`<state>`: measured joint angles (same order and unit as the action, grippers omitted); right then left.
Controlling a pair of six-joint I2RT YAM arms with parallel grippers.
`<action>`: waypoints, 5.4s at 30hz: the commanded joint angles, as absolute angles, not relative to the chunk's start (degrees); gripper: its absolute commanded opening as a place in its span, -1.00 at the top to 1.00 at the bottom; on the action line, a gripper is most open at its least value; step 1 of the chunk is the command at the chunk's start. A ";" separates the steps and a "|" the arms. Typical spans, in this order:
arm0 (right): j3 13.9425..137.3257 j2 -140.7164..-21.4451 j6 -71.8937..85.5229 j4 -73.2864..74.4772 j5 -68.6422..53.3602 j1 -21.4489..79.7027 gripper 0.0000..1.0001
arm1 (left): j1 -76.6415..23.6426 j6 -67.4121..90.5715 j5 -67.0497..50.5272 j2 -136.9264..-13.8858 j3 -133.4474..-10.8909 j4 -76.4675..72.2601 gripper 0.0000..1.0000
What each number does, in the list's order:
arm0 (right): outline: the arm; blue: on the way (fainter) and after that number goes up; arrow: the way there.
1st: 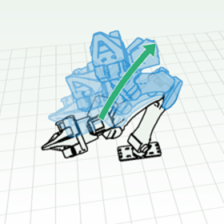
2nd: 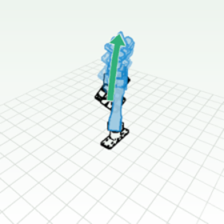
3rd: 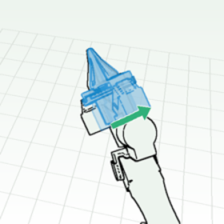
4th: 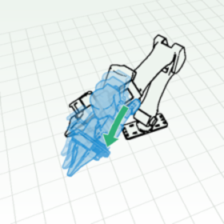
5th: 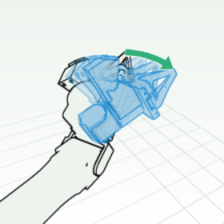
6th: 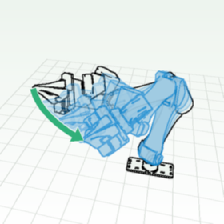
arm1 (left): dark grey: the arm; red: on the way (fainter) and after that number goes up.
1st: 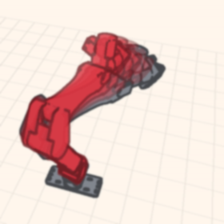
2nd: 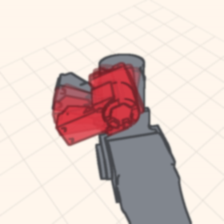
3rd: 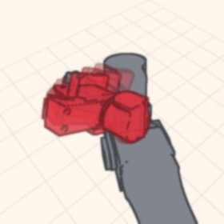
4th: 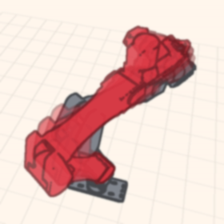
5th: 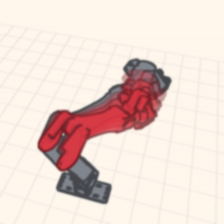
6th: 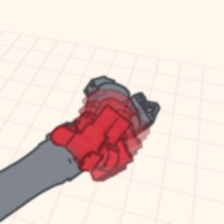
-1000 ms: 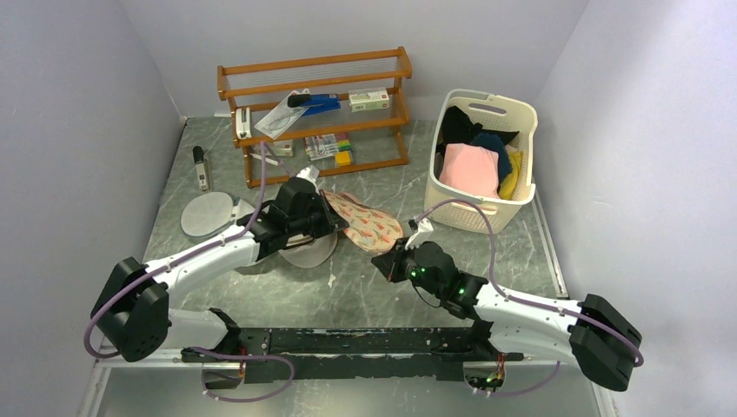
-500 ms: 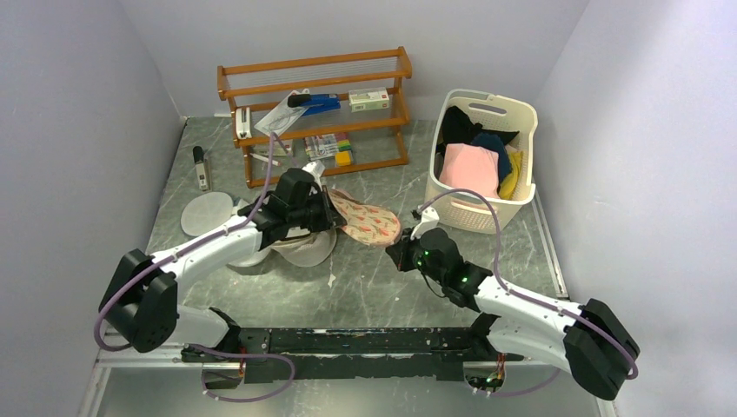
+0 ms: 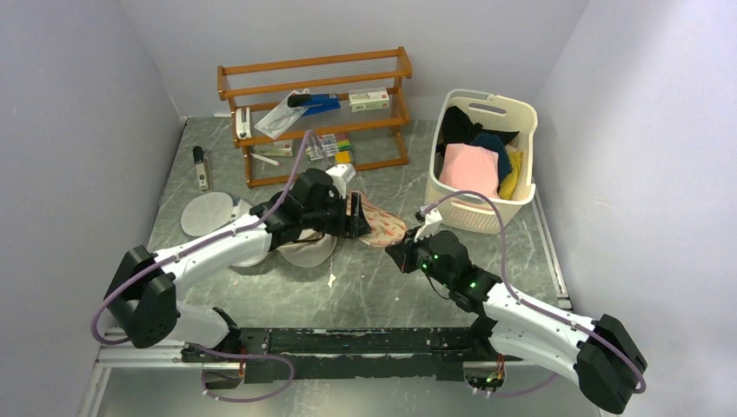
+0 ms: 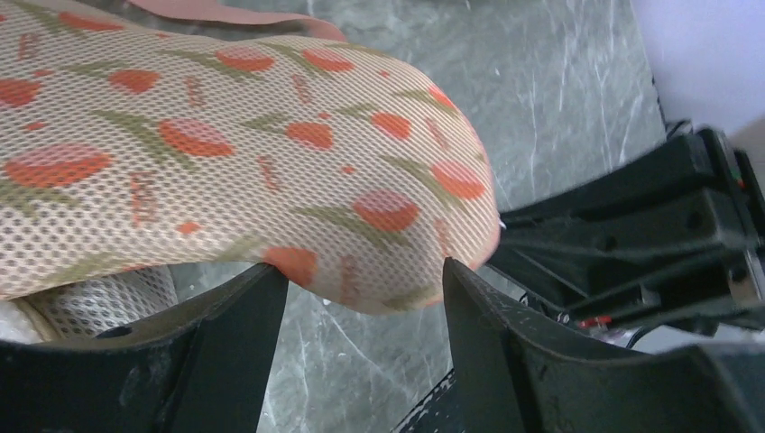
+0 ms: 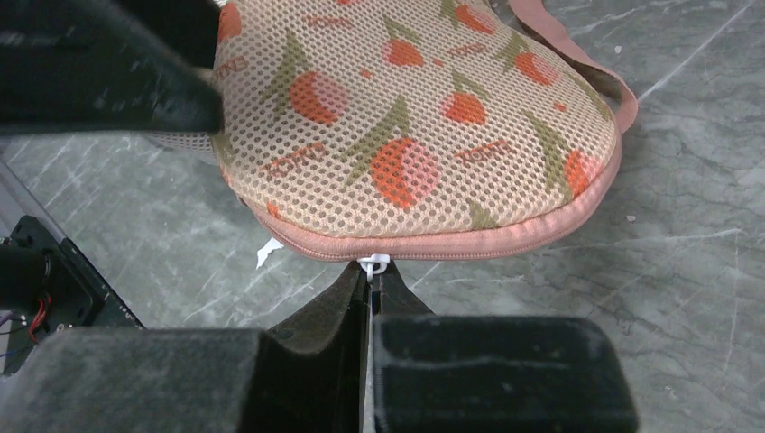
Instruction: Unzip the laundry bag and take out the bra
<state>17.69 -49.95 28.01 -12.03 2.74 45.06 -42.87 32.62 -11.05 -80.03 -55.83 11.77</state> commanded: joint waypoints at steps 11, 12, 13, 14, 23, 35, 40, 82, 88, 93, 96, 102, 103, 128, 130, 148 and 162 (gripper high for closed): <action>18.42 -47.46 27.07 -11.39 2.12 44.82 1.00 | -54.38 17.15 0.94 -73.90 -57.98 13.01 -0.48; 18.38 -47.30 27.07 -11.34 2.15 44.82 1.00 | -55.05 16.46 2.12 -73.85 -58.19 13.33 -0.51; 18.33 -47.19 27.14 -11.34 2.24 44.82 1.00 | -55.79 15.91 3.09 -73.90 -58.58 13.72 -0.55; 18.28 -47.05 27.12 -11.34 2.16 44.82 1.00 | -56.59 15.36 3.75 -74.01 -58.84 13.87 -0.58; 18.83 -46.77 26.83 -10.81 1.56 44.83 1.00 | -59.46 12.29 6.16 -79.71 -63.41 15.69 -0.75; 19.10 -46.59 27.13 -10.56 1.24 44.82 1.00 | -59.94 13.09 3.90 -85.17 -63.67 13.10 -0.62; 18.06 -46.51 28.39 -12.84 1.43 44.85 1.00 | -59.99 14.77 0.97 -86.29 -61.72 9.83 -0.46; 17.28 -38.45 34.00 -0.18 16.56 43.87 1.00 | -58.92 14.34 3.87 -88.58 -60.22 8.80 0.85; 16.59 -39.20 27.65 -7.31 2.77 43.86 1.00 | -58.89 16.42 1.62 -83.06 -55.64 9.12 0.47; 18.64 -44.08 23.66 -12.28 -6.54 44.02 1.00 | -58.98 17.24 -0.39 -76.79 -53.24 9.45 -0.12; 20.06 -46.85 22.63 -13.64 -8.73 44.07 1.00 | -59.27 17.97 -1.90 -74.34 -52.88 8.52 -0.44; 19.39 -47.99 24.36 -17.20 -10.42 44.12 1.00 | -59.85 16.88 -2.64 -76.68 -54.67 7.88 -0.59; 18.95 -47.66 24.90 -17.67 -10.39 44.13 1.00 | -59.85 16.64 -1.91 -77.56 -55.20 8.24 -0.59; 19.68 -47.27 28.75 -9.27 4.17 44.30 1.00 | -59.85 15.91 6.20 -78.30 -53.81 11.52 0.86; 19.89 -47.24 30.56 -6.87 9.57 44.30 1.00 | -59.85 16.18 6.24 -77.78 -53.03 11.36 0.86; 20.93 -44.08 21.22 -6.83 2.02 44.30 1.00 | -59.82 17.85 3.80 -78.30 -47.35 8.78 0.47; 20.04 -46.03 22.63 -11.69 -5.90 44.51 1.00 | -59.85 16.28 -2.11 -76.33 -54.69 8.12 -0.34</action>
<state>20.32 -46.24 22.90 -8.34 -3.49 44.47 -59.94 16.91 -0.95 -75.88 -52.05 9.23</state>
